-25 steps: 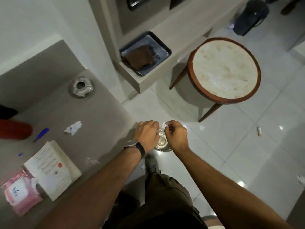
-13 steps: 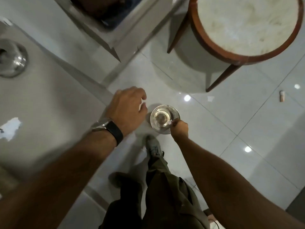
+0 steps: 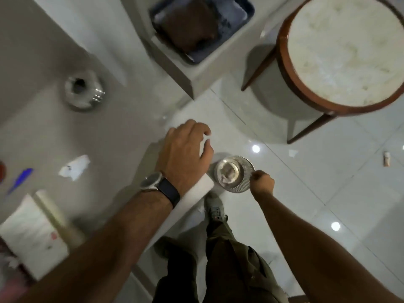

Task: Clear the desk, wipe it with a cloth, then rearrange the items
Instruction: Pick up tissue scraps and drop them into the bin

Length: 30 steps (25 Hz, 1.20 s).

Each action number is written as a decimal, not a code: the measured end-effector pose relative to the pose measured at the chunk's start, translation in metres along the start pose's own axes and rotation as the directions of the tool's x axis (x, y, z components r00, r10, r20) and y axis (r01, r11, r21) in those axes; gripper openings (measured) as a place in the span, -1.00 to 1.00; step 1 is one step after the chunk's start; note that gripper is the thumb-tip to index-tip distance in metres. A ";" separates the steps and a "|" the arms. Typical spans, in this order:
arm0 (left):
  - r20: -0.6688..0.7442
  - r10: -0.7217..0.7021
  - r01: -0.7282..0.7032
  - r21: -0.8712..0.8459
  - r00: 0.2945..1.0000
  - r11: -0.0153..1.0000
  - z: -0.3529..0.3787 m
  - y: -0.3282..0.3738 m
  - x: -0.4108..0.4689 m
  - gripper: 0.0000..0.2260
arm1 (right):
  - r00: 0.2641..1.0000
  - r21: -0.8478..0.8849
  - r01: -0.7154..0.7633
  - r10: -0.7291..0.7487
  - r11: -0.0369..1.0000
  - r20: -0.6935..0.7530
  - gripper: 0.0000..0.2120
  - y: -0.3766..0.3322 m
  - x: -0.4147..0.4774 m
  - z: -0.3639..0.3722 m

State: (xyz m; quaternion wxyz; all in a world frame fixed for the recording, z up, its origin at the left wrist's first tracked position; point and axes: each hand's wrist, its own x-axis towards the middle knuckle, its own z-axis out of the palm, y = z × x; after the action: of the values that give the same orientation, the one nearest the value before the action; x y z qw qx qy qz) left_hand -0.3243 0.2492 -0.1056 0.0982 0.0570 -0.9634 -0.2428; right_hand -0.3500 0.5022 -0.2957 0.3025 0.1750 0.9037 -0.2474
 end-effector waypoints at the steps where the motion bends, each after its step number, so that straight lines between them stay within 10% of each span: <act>1: -0.007 -0.034 0.034 -0.010 0.999 0.999 -0.021 -0.001 -0.006 -0.86 | 0.998 0.010 0.054 -0.054 0.998 -0.031 -0.76 -0.013 -0.015 -0.013; 7: -0.013 -0.297 0.297 0.028 0.955 0.954 -0.137 -0.042 -0.086 -0.89 | 0.873 0.171 0.475 -0.438 0.863 -0.217 -0.92 -0.117 -0.125 -0.064; 14: -0.140 -0.499 0.508 0.040 0.855 0.860 -0.225 -0.109 -0.178 -0.86 | 0.561 0.015 0.828 -0.828 0.561 0.013 -0.87 -0.254 -0.235 0.002; 21: -0.099 -0.667 0.673 0.046 0.739 0.738 -0.243 -0.169 -0.243 -0.87 | 0.371 -0.241 0.923 -0.859 0.300 0.353 -0.57 -0.324 -0.292 0.103; 30: -0.083 -0.759 0.763 0.064 0.646 0.643 -0.216 -0.212 -0.304 -0.79 | 0.298 -0.438 0.890 -0.888 0.127 0.350 -0.66 -0.331 -0.290 0.148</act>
State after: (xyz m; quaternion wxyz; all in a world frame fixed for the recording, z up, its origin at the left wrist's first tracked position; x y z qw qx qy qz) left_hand 0.0321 0.0127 -0.0694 0.0078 0.4666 -0.8579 -0.2149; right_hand -0.2168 0.1022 -0.1018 0.1335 -0.4930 0.8539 -0.1003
